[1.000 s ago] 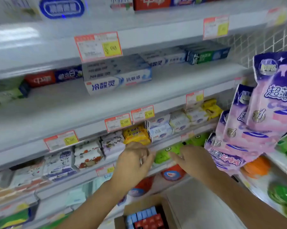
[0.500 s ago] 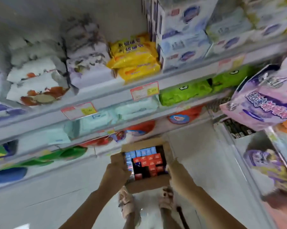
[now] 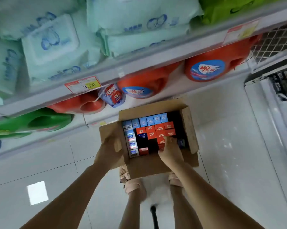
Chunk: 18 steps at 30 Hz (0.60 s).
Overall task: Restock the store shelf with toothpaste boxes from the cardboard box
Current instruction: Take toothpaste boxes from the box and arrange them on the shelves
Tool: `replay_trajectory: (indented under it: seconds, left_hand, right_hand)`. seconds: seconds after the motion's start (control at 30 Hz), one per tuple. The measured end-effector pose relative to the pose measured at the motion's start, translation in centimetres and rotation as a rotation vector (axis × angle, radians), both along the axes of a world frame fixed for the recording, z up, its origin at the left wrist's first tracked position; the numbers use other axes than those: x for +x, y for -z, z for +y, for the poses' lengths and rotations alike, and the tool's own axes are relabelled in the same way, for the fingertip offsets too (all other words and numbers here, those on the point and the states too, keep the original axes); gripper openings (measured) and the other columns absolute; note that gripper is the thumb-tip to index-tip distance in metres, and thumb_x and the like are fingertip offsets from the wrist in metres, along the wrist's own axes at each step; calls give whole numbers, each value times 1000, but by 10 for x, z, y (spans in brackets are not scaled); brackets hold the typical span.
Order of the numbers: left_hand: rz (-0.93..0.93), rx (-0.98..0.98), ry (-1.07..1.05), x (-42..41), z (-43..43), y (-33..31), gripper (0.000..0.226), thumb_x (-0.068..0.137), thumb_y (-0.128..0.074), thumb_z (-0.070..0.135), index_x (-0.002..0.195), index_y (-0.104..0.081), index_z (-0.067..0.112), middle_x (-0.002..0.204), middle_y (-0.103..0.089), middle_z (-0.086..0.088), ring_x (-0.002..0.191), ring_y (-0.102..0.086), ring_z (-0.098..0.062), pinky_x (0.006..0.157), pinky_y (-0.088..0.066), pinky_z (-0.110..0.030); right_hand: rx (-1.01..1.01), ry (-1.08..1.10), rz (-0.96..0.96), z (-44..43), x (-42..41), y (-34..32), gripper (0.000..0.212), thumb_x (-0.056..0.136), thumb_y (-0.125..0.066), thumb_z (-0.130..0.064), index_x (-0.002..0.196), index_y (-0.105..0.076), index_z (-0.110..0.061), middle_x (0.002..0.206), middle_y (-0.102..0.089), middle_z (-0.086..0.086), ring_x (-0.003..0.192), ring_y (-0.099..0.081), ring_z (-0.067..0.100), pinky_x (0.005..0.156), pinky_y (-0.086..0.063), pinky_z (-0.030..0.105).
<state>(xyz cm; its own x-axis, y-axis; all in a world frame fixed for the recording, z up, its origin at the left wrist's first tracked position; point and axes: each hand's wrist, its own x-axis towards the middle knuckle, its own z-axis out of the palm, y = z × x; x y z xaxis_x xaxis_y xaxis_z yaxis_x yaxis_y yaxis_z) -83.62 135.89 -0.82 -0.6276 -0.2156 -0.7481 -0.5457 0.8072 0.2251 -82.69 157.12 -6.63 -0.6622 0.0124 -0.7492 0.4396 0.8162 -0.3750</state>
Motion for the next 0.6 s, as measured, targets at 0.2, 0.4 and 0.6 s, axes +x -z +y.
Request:
replay_trajectory:
  seconds: [0.2,0.4,0.6]
  left_hand:
    - [91,79,-3,4,-13,64,60,82,-69,16,135,-41,16,135,-49,-1,115,-57,-23,83,-49,-30]
    - [-27,-47,84,-1,-10,98,65,94,-49,12,147,-14,3,128,-57,-20,108,-59,-37,81,-49,-36]
    - [27,18,-86,2,-14,123,35,95,-42,13,129,-49,13,111,-66,-11,87,-61,-27,62,-47,-27]
  right_hand:
    - [11,52,187,1,-31,60,75,85,-68,-25,145,-24,-14,141,-39,8,130,-43,23,103,-43,35]
    - [-27,412,180,-5,-72,111,79,79,-73,-30,140,-31,-3,139,-44,14,129,-45,29,104,-42,42]
    - [-38,394,140,-4,-75,151,95,70,-76,-53,139,-34,-5,141,-43,13,132,-41,30,106,-38,47]
